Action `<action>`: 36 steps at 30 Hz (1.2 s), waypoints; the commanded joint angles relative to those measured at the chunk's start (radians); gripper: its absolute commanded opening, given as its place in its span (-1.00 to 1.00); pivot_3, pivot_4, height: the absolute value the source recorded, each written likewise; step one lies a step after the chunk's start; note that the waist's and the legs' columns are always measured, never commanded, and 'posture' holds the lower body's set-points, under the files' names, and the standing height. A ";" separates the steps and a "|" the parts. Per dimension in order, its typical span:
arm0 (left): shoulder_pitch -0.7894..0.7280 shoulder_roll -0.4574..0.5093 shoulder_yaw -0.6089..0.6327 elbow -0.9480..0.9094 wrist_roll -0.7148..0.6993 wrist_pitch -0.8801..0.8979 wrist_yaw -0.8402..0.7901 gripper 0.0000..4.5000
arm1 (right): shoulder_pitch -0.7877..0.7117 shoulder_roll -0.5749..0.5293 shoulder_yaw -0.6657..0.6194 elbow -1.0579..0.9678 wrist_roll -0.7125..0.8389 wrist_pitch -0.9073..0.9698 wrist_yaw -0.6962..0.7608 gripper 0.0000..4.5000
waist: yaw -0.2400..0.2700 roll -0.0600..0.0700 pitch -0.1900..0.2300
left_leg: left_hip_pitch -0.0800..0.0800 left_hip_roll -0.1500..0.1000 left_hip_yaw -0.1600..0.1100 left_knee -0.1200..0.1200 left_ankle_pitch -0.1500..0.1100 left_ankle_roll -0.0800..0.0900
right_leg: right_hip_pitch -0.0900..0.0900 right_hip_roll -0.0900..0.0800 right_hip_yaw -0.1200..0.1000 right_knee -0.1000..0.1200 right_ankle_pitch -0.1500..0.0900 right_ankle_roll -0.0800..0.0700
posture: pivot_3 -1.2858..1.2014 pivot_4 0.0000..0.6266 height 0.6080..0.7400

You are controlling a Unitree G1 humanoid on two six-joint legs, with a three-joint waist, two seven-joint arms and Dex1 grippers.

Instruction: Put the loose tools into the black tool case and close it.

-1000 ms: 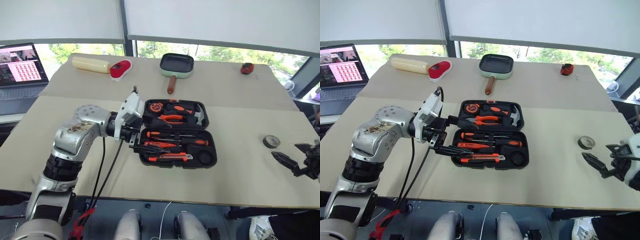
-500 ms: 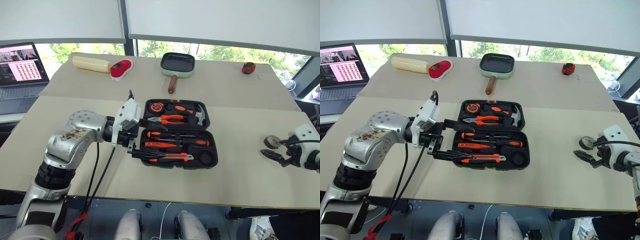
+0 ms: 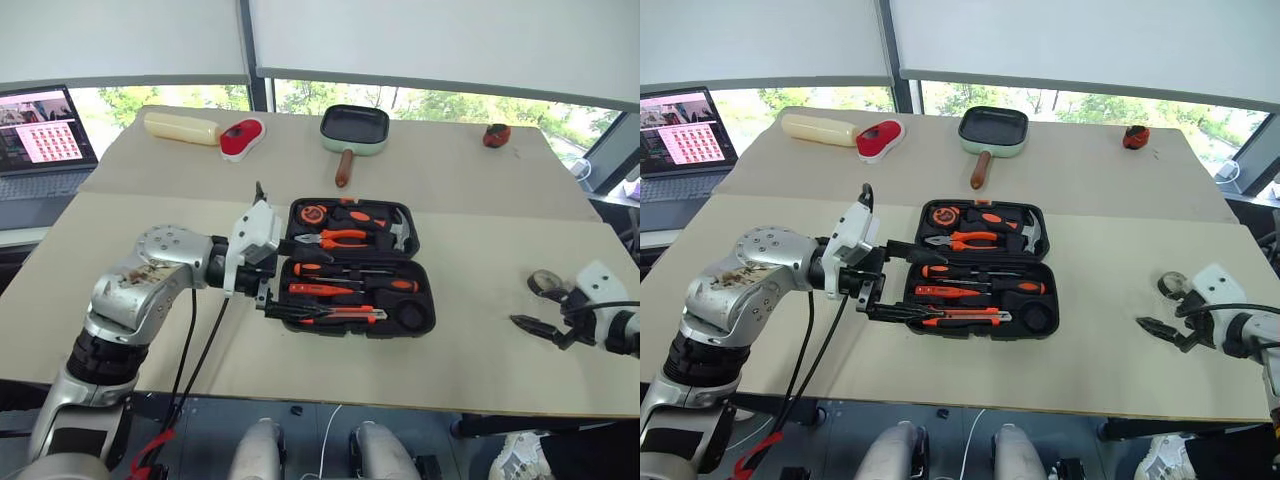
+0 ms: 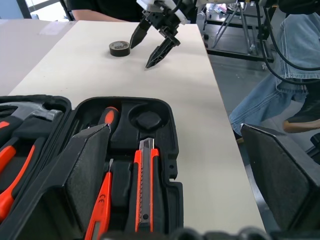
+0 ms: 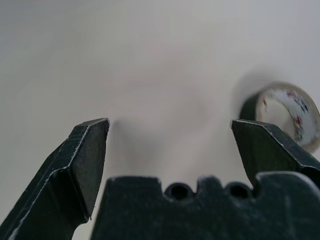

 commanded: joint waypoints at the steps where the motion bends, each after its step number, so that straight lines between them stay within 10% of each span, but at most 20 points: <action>1: -0.018 -0.016 -0.002 -0.014 -0.010 -0.013 0.011 0.98 | -0.046 -0.034 -0.030 -0.030 0.003 0.036 -0.018 1.00 | 0.000 0.000 0.000 | 0.001 0.000 0.000 0.000 0.000 0.000 | 0.001 0.000 0.000 0.000 0.000 0.000 | 0.03 -0.52 1.00; 16: -0.043 -0.022 -0.002 0.018 -0.012 -0.029 0.003 0.98 | -0.713 0.004 0.266 0.553 -0.181 0.457 -0.010 1.00 | 0.003 0.003 0.003 | 0.001 -0.003 0.001 -0.004 0.000 0.000 | -0.001 -0.001 0.003 -0.002 0.000 0.000 | 0.03 -0.52 1.00; 36: 0.009 0.006 0.028 -0.041 -0.007 -0.037 0.073 1.00 | -0.785 0.026 0.348 0.687 -0.256 0.469 0.042 0.89 | 0.001 0.004 0.003 | -0.003 -0.004 0.001 -0.006 0.000 0.001 | -0.003 -0.002 0.003 -0.007 0.001 0.001 | 0.03 -0.52 1.00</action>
